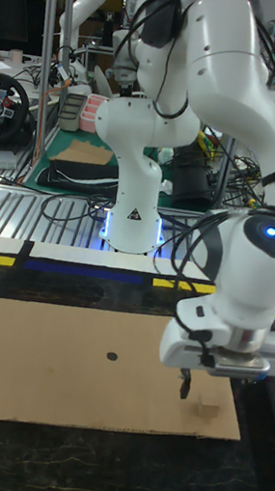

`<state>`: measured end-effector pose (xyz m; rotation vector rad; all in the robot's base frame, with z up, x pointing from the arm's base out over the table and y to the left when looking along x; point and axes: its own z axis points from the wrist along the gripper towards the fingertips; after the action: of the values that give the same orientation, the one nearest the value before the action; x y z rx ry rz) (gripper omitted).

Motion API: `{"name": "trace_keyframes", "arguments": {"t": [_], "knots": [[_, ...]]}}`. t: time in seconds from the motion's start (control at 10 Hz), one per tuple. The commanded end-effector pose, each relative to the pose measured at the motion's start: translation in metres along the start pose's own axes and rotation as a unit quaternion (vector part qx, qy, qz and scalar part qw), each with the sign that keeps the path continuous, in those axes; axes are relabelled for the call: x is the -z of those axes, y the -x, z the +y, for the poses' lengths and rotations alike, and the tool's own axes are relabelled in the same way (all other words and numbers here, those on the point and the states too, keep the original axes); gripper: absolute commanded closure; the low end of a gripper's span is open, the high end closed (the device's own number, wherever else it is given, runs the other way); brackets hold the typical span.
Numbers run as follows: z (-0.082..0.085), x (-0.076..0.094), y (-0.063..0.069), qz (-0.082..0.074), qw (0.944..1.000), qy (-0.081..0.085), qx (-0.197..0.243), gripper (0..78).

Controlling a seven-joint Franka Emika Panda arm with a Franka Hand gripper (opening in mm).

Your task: Grab the block and place it at the designated location

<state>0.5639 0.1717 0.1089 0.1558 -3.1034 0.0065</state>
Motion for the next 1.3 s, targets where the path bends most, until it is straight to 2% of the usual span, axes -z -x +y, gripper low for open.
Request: {"name": "trace_keyframes", "arguments": {"t": [0.1,0.3,0.6,1.3], "knots": [[-0.002,-0.002,0.001,0.004,1.0000,0.003,-0.002,0.1],[0.000,-0.007,-0.006,0.014,0.9999,0.001,-0.008,0.1],[0.002,-0.012,-0.017,0.014,0.9999,0.002,-0.008,0.1],[0.002,-0.021,-0.012,0.010,0.9999,0.006,-0.003,0.1]]}}
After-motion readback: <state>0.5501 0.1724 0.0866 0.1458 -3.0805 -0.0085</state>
